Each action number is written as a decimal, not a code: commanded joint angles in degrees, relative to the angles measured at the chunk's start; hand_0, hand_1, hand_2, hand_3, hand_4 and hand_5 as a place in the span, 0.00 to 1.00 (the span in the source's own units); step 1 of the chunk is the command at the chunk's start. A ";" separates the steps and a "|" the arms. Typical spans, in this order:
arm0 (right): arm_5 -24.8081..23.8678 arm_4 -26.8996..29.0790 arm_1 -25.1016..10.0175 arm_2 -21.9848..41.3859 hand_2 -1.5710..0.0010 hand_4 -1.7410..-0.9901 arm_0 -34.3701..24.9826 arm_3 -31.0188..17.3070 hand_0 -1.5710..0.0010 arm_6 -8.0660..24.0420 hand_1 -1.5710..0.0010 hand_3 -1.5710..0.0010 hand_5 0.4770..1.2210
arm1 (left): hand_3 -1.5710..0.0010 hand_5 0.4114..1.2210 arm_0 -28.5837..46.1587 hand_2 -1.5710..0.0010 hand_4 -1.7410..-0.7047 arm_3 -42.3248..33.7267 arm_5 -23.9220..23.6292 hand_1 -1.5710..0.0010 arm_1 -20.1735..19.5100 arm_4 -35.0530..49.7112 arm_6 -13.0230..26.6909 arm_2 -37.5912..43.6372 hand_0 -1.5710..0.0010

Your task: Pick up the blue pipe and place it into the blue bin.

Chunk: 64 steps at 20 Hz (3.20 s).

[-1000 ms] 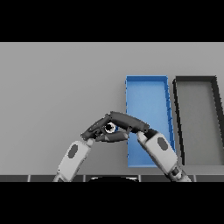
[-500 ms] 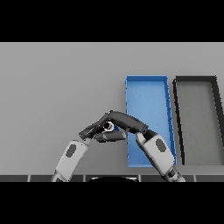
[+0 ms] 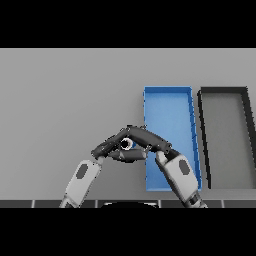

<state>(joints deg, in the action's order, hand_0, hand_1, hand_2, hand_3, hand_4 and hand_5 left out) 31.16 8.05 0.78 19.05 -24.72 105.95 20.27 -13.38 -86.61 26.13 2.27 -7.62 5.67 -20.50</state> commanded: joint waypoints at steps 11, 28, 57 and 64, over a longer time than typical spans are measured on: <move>-12.32 23.39 -3.21 -14.29 0.00 0.33 -22.00 -2.57 0.00 13.73 0.00 0.00 1.00 | 1.00 0.08 1.42 1.00 0.76 -1.20 -0.55 1.00 -0.58 -0.73 0.45 -0.76 1.00; -15.53 4.85 -13.42 -29.60 0.00 0.32 -16.94 -16.15 0.00 14.66 0.00 0.00 1.00 | 1.00 0.06 1.77 1.00 0.77 -2.04 -1.26 1.00 -1.93 -1.19 -1.38 0.14 1.00; -46.16 37.79 -50.71 28.93 0.92 0.71 -14.44 -27.10 0.91 14.67 0.91 0.98 0.48 | 1.00 0.11 1.19 1.00 0.79 -1.81 -2.45 1.00 -2.90 -2.52 -2.90 0.58 1.00; -44.32 38.99 -52.86 35.98 0.98 0.86 -18.68 -27.55 0.98 14.45 0.98 0.99 0.33 | 1.00 0.11 1.66 1.00 0.78 -2.53 -2.61 1.00 -2.55 -2.55 -2.35 0.18 1.00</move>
<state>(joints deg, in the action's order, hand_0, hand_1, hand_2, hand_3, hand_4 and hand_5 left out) -13.17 47.04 -52.10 55.03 -43.40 78.40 34.72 -11.73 -89.15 23.48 -0.31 -10.18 3.37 -20.29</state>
